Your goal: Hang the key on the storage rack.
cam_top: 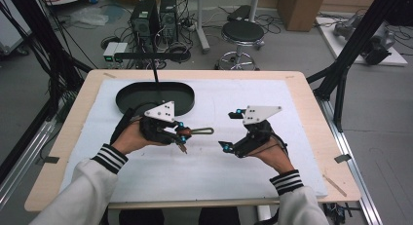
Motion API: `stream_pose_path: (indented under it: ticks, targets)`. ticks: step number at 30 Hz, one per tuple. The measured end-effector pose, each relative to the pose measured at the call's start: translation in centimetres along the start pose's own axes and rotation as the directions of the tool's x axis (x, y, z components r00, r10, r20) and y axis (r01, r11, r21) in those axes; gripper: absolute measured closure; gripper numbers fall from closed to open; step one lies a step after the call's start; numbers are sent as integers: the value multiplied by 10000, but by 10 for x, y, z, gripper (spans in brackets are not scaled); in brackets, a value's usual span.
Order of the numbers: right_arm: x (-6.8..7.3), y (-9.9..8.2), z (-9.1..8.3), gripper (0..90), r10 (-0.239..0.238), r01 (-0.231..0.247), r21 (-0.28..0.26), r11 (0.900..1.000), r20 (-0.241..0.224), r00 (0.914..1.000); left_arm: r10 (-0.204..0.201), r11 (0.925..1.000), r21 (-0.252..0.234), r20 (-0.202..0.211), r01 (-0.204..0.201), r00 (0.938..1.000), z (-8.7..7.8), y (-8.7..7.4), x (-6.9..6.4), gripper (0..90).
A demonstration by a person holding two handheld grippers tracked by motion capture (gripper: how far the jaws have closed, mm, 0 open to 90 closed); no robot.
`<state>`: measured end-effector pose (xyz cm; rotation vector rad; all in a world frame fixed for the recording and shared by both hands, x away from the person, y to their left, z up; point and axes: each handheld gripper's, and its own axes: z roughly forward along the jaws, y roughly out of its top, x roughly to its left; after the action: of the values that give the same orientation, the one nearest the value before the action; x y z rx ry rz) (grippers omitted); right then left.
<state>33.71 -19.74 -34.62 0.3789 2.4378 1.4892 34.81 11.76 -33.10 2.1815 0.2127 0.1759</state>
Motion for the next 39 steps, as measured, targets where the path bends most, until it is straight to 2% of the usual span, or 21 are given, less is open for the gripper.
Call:
stream_pose_path:
  ticks: [2, 4, 5, 6, 9, 10, 11, 13, 16, 17, 18, 19, 20, 24, 25, 27, 34, 36, 37, 38, 39]
  targets:
    - [0, -4, -4, 4, 101, -95, -291, 9995, 198, 9998, -217, 9997, -116, -215, 214, 9995, -3, -1, 2, 726]
    - [-4, -20, -16, 4, 778, -719, -791, 9943, 750, 9941, -474, 9986, -267, -794, 454, 9957, -11, -2, 7, 726]
    - [-4, -20, -16, 4, 778, -719, -791, 9943, 750, 9941, -474, 9986, -267, -794, 454, 9957, -11, -2, 7, 726]
    - [-5, -30, -24, 4, 1315, -1166, -1314, 9844, 1110, 9851, -665, 9970, -471, -1241, 611, 9900, -17, -3, 10, 726]
    - [-7, -44, -34, 4, 1779, -1433, -1917, 9709, 1777, 9679, -1076, 9919, -878, -1953, 919, 9748, -27, -6, 15, 726]
    - [-7, -44, -34, 4, 1779, -1433, -1917, 9709, 1777, 9679, -1076, 9919, -878, -1953, 919, 9748, -27, -6, 15, 726]
    - [-8, -53, -41, 4, 2101, -1584, -2296, 9603, 2220, 9521, -1198, 9898, -1016, -2157, 998, 9691, -30, -6, 17, 726]
    - [-9, -59, -46, 4, 2193, -1543, -2561, 9543, 2485, 9435, -1449, 9850, -1281, -2516, 1155, 9569, -34, -8, 20, 727]
    - [-10, -71, -53, 4, 2503, -1640, -2879, 9435, 2947, 9222, -1879, 9747, -1774, -3222, 1358, 9278, -46, -12, 27, 727]
    - [-10, -74, -54, 4, 2530, -1602, -2955, 9418, 3095, 9166, -2102, 9677, -2078, -3530, 1426, 9117, -51, -14, 30, 727]
    - [-11, -76, -55, 4, 2581, -1630, -2991, 9402, 3130, 9140, -2102, 9677, -2078, -3530, 1426, 9117, -51, -14, 30, 727]
    - [-11, -80, -56, 4, 2634, -1648, -3043, 9382, 3187, 9105, -2252, 9630, -2257, -3727, 1474, 9002, -54, -16, 32, 727]
    - [-11, -82, -57, 4, 2661, -1657, -3065, 9373, 3225, 9084, -2377, 9594, -2395, -4020, 1491, 8842, -58, -18, 35, 727]
    - [-13, -90, -58, 4, 2862, -1810, -3071, 9343, 3433, 8946, -2710, 9498, -2700, -4560, 1584, 8477, -66, -25, 42, 727]
    - [-13, -91, -59, 4, 2860, -1800, -3055, 9350, 3498, 8921, -2710, 9498, -2700, -4560, 1584, 8477, -66, -25, 42, 727]
    - [-14, -94, -59, 4, 2878, -1734, -3188, 9318, 3581, 8882, -2974, 9407, -2945, -4767, 1684, 8272, -70, -29, 46, 728]
    - [-13, -104, -60, 4, 3016, -1697, -3399, 9250, 3855, 8720, -3537, 9224, -3376, -5437, 1875, 7611, -85, -38, 63, 728]
    - [-13, -110, -62, 4, 3189, -1808, -3430, 9218, 4054, 8567, -3609, 9201, -3437, -5571, 1880, 7479, -88, -38, 68, 728]
    - [-12, -112, -62, 4, 3218, -1809, -3478, 9199, 4065, 8551, -3652, 9185, -3472, -5604, 1895, 7433, -89, -38, 70, 728]
    - [-12, -114, -63, 4, 3212, -1729, -3566, 9181, 4140, 8518, -3643, 9201, -3432, -5732, 1887, 7340, -91, -39, 73, 728]
    - [-12, -114, -63, 4, 3212, -1729, -3566, 9181, 4140, 8518, -3677, 9192, -3446, -5784, 1904, 7282, -92, -39, 76, 728]
